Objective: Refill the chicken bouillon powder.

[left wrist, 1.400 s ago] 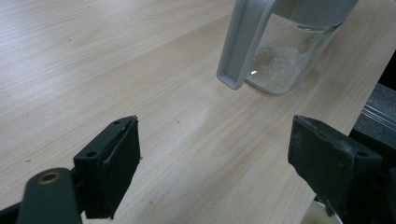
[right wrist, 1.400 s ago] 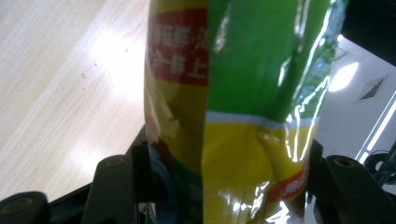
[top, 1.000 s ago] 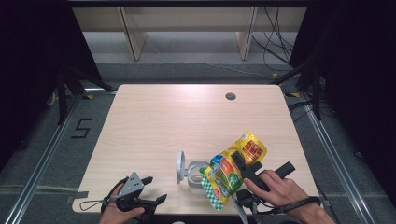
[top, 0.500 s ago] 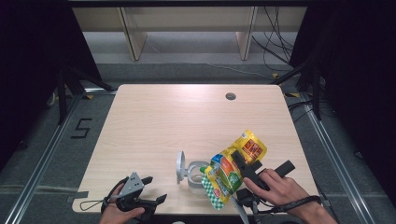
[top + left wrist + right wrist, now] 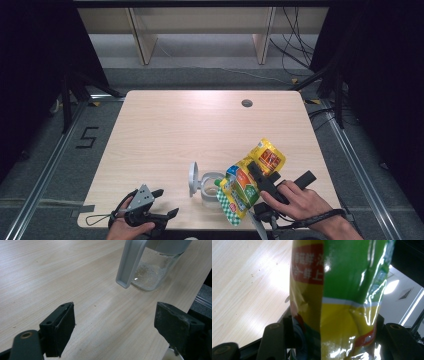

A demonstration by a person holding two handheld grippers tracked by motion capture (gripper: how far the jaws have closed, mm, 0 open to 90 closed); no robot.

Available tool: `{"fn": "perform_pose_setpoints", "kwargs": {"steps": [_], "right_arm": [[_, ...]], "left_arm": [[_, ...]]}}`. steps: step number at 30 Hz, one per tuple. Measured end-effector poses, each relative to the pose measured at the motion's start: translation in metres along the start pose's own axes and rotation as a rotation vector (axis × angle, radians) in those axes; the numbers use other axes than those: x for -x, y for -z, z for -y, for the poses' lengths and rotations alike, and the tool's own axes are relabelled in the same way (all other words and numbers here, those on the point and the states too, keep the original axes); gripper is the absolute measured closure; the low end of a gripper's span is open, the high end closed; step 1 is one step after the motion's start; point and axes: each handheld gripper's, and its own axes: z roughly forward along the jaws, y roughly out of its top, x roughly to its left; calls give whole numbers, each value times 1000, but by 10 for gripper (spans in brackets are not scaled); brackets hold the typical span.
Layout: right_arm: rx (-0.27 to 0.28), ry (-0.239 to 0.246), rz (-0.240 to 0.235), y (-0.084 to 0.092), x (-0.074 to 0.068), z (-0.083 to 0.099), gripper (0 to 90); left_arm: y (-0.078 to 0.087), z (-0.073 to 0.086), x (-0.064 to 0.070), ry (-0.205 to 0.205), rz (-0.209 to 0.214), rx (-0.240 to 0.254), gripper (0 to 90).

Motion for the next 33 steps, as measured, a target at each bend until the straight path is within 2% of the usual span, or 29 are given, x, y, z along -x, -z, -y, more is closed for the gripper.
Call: {"fn": "perform_pose_setpoints", "kwargs": {"steps": [1, 4, 6, 12, 13, 14, 16, 19, 21, 22, 23, 27, 33], "right_arm": [[2, -2, 1, 0, 0, 0, 460], [2, 2, 5, 1, 1, 0, 460], [2, 0, 5, 1, 1, 0, 460], [0, 6, -2, 2, 0, 1, 460], [1, -6, 4, 1, -1, 1, 460], [-1, -1, 2, 2, -1, 1, 460], [0, -1, 1, 2, 0, 2, 460], [10, -8, -16, 1, 0, 1, 460], [17, -6, -21, 0, 0, 0, 460], [11, -6, -8, 0, 0, 0, 460], [12, -5, -4, 0, 1, -1, 460], [22, -11, -29, -3, 0, -2, 462], [24, -10, -28, -5, 0, -2, 462]], "left_arm": [[0, 0, 1, 9, 0, 2, 166], [0, 0, -1, -25, -6, -11, 166], [-1, -1, -1, -30, -7, -13, 166], [-1, 0, 0, -12, -6, 1, 166], [0, 0, 0, -12, -6, 2, 166], [-1, 0, 0, -9, -8, 16, 166], [0, 0, 0, -12, -1, 2, 165], [-1, 0, 1, 11, -4, -7, 165], [-1, 0, 1, 6, -6, -6, 165], [-1, 0, 0, -19, -5, -4, 166], [0, 0, 0, -22, -6, -9, 166], [0, 0, -1, -22, -6, -8, 166], [1, 0, 0, -24, -14, -14, 166]]}}
